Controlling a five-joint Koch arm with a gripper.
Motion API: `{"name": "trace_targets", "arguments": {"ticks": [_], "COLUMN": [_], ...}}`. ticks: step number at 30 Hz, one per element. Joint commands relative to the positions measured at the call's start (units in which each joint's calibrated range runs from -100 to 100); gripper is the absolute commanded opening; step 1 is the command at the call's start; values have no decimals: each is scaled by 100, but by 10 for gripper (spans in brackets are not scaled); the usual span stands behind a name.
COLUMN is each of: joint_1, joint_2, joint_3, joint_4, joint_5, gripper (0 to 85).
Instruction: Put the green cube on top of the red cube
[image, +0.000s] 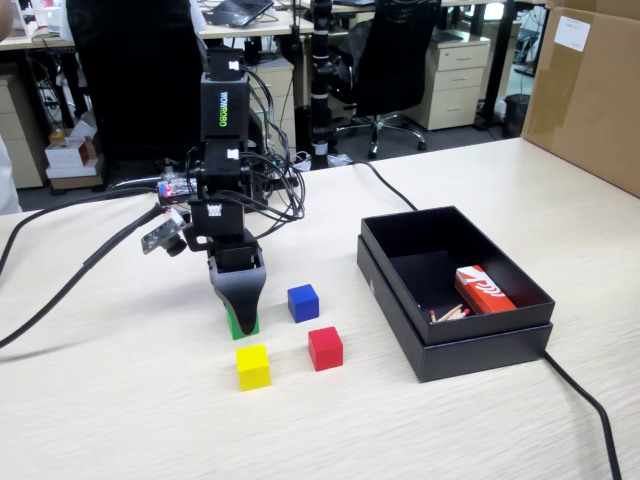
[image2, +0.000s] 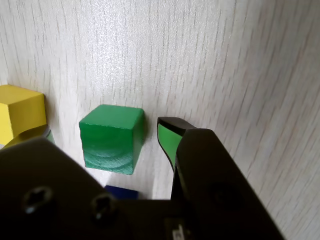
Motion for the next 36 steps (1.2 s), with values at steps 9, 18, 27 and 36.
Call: {"name": "trace_targets", "arguments": {"ticks": [9, 18, 27, 36], "joint_1": [-10, 24, 63, 479], "joint_2": [411, 457, -82, -863], "joint_3": [494, 576, 694, 2525], "joint_4": [-132, -141, -418, -755], "joint_5": [-103, -78, 34, 821], "gripper": [307, 53, 24, 24]}}
